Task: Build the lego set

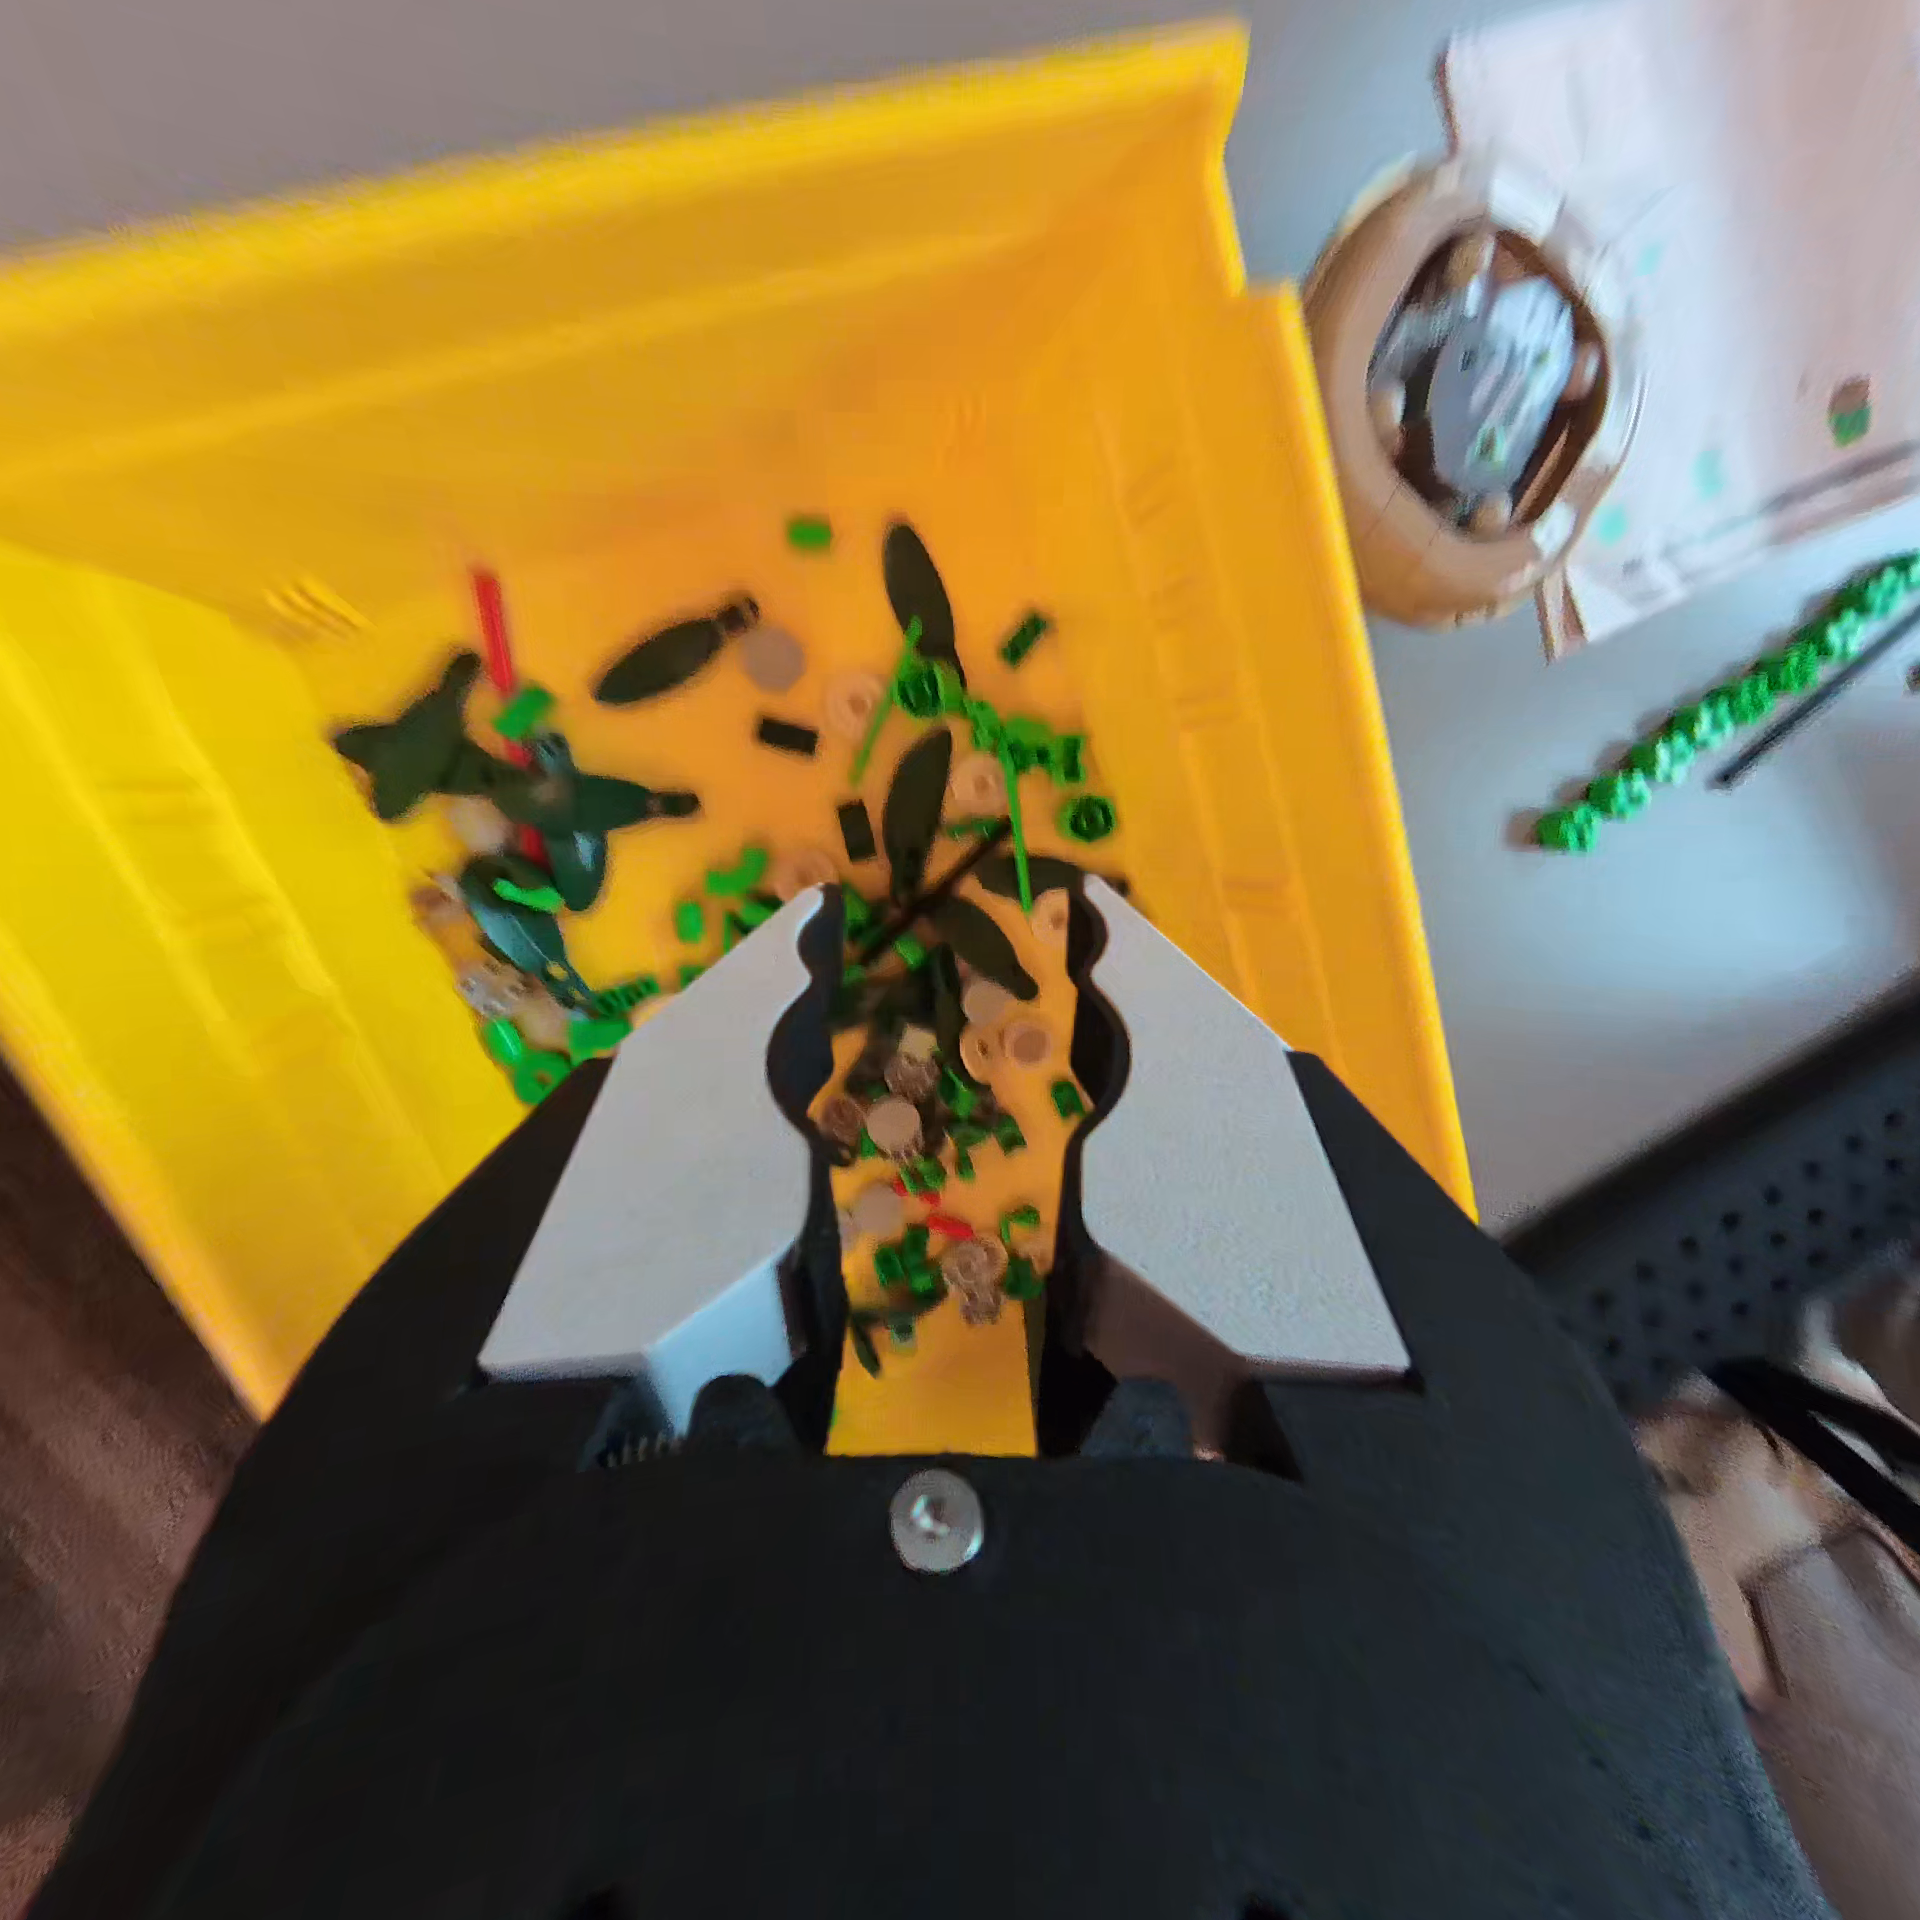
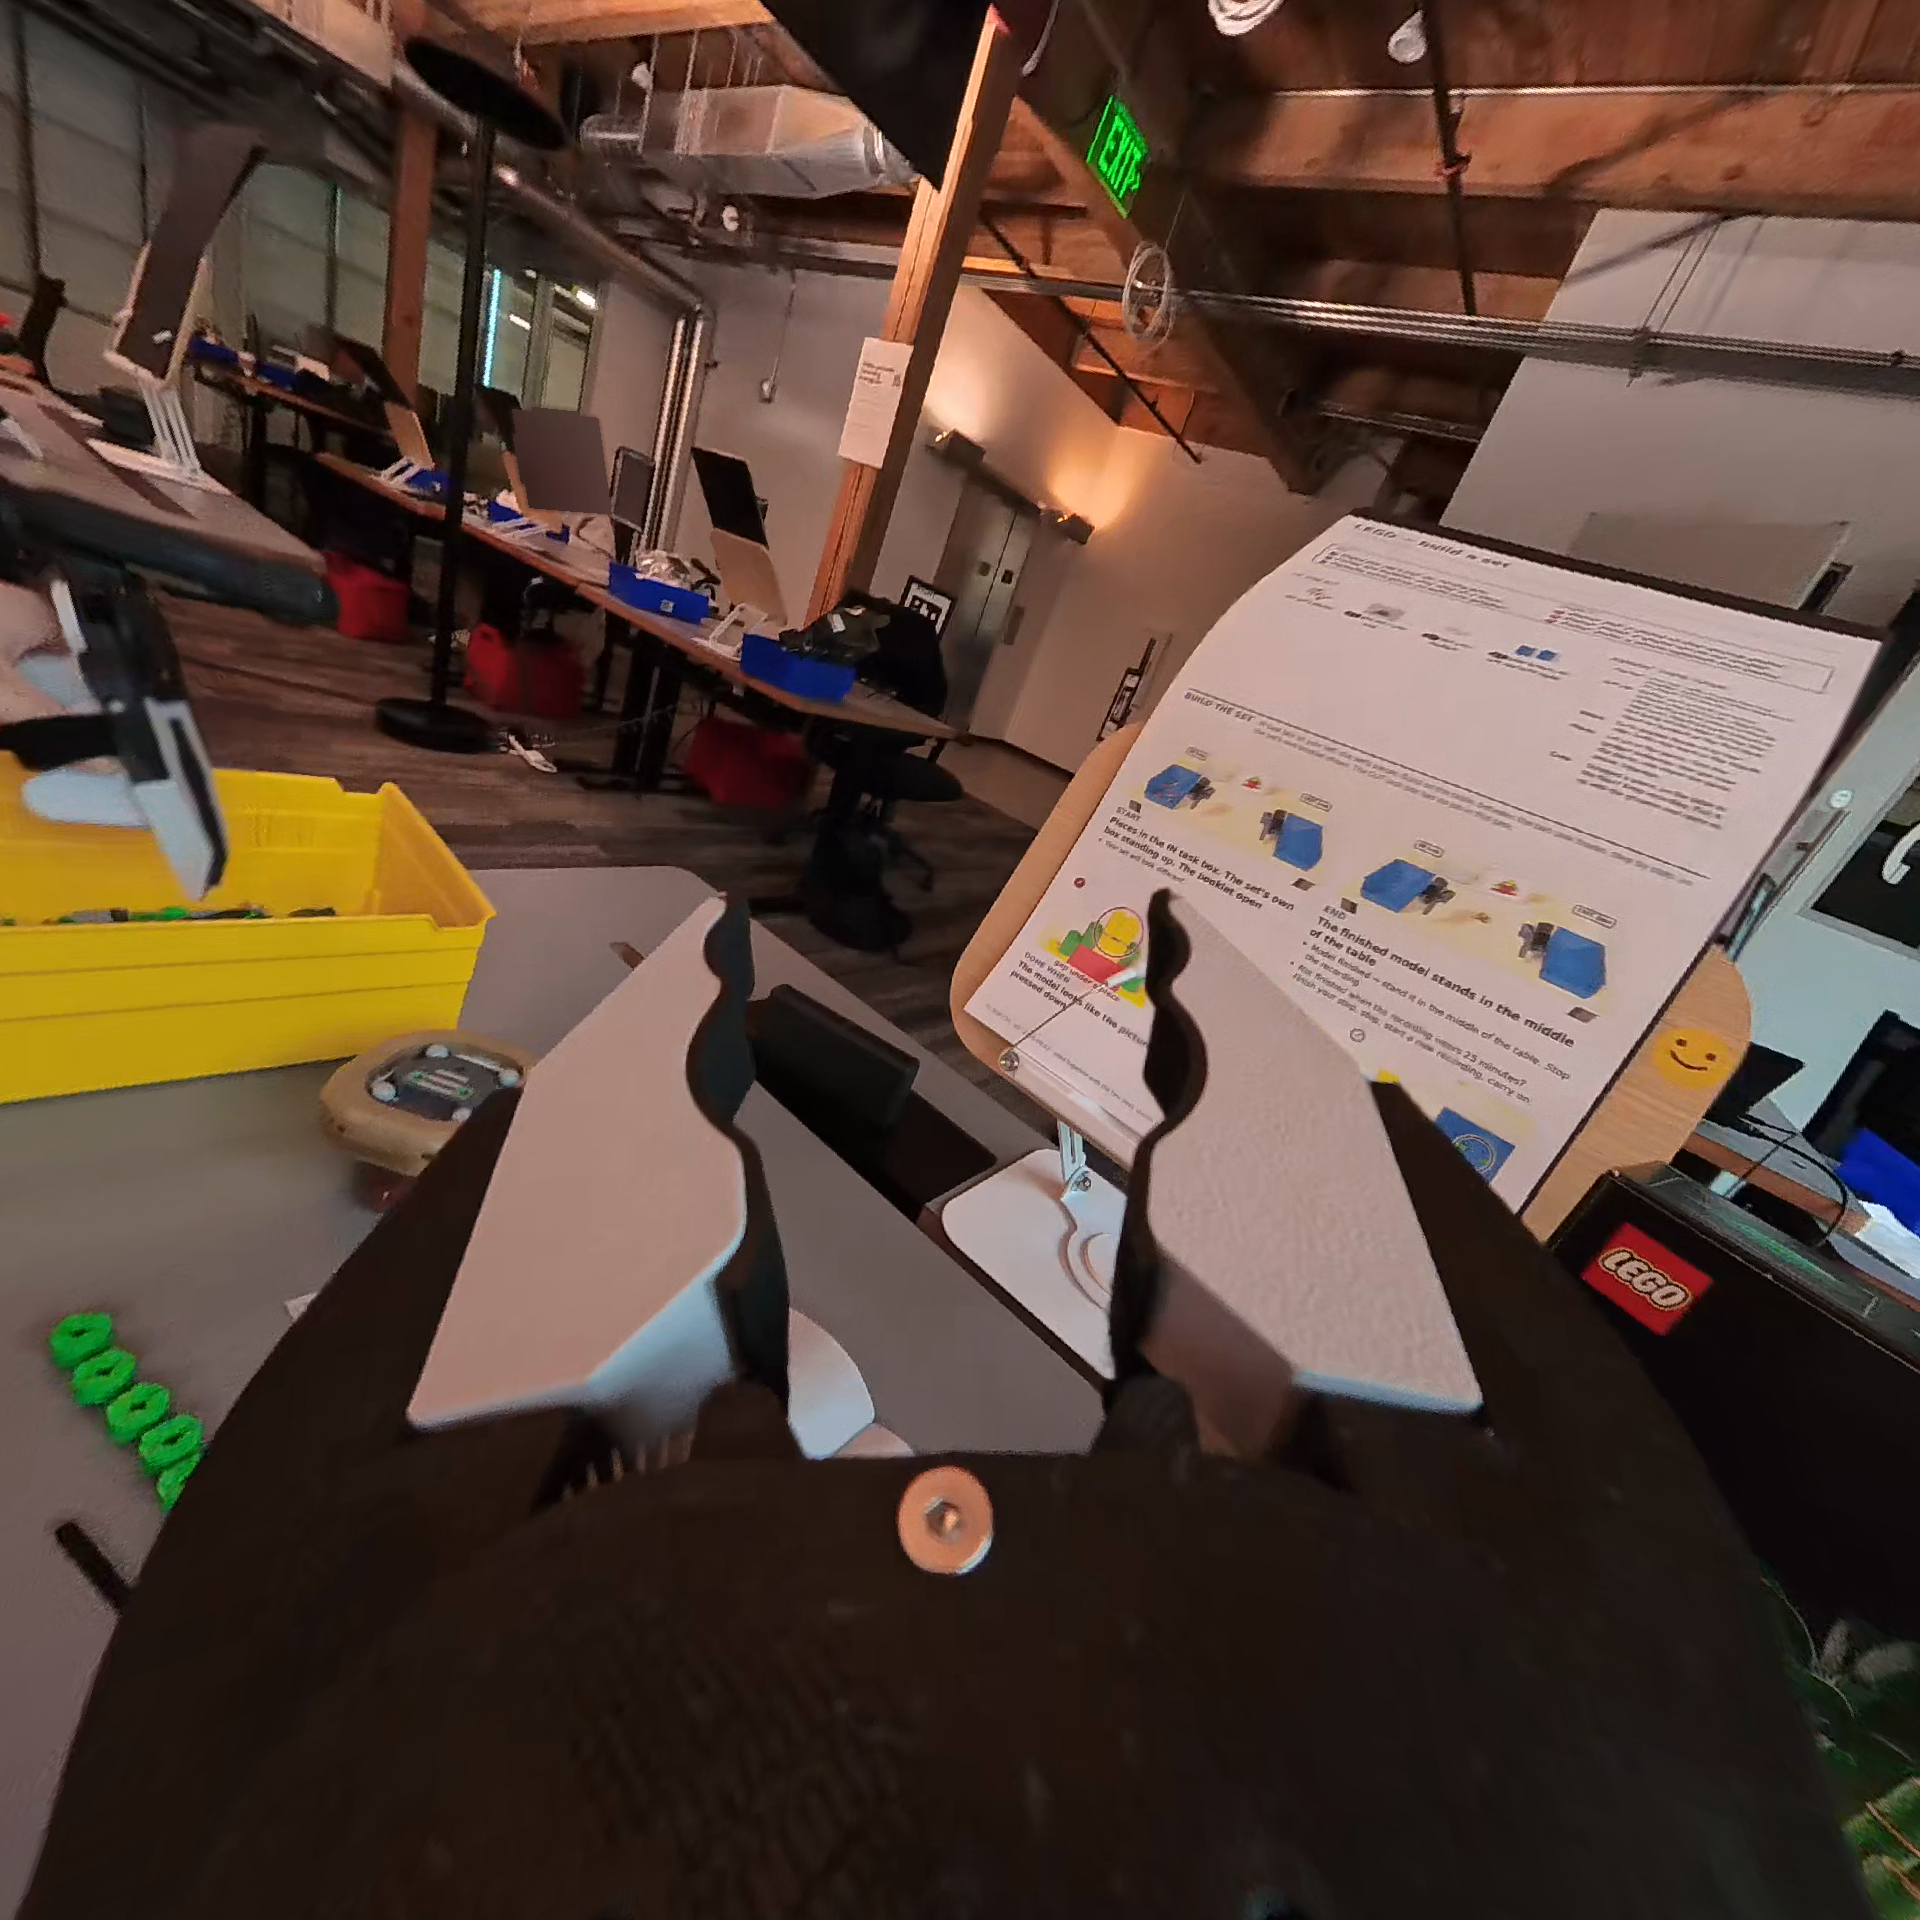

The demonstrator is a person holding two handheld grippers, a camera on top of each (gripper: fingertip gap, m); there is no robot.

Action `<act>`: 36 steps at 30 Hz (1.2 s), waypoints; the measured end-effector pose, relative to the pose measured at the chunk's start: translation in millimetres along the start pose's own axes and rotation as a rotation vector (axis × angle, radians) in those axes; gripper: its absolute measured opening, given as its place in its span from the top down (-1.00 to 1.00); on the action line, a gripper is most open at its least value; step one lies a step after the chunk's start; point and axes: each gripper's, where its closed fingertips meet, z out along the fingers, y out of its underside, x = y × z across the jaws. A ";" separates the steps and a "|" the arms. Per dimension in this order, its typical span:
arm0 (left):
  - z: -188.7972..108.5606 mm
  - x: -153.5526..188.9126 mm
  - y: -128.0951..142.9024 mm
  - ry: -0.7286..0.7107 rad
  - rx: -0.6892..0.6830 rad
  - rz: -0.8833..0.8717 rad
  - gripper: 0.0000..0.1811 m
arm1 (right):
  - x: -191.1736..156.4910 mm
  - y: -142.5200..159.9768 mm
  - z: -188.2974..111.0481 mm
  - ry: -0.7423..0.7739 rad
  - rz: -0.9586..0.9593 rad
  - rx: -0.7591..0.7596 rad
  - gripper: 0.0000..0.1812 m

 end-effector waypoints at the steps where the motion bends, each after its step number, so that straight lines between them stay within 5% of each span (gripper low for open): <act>1: 4.7 3.9 14.1 0.026 -0.079 -0.007 0.54 | 2.3 -1.1 -0.7 0.009 0.006 0.014 0.17; 4: 11.8 8.9 40.2 0.030 -0.230 0.013 0.47 | 6.4 -1.3 -2.9 0.034 -0.007 0.049 0.24; 13: 10.2 3.8 75.3 -0.012 -0.381 -0.057 0.44 | 9.5 28.6 4.0 0.034 0.096 -0.121 0.37; 22: 7.8 -10.1 71.4 -0.051 -0.342 -0.071 0.55 | 18.1 30.7 -3.4 0.062 0.073 -0.137 0.65; 28: 27.8 -16.8 73.9 -0.092 -0.430 0.205 0.74 | 6.7 37.7 -2.2 -0.011 0.053 -0.192 0.66; 36: 31.2 -8.4 77.6 -0.097 -0.467 0.267 0.69 | 12.3 37.8 -9.6 -0.048 0.128 -0.163 0.66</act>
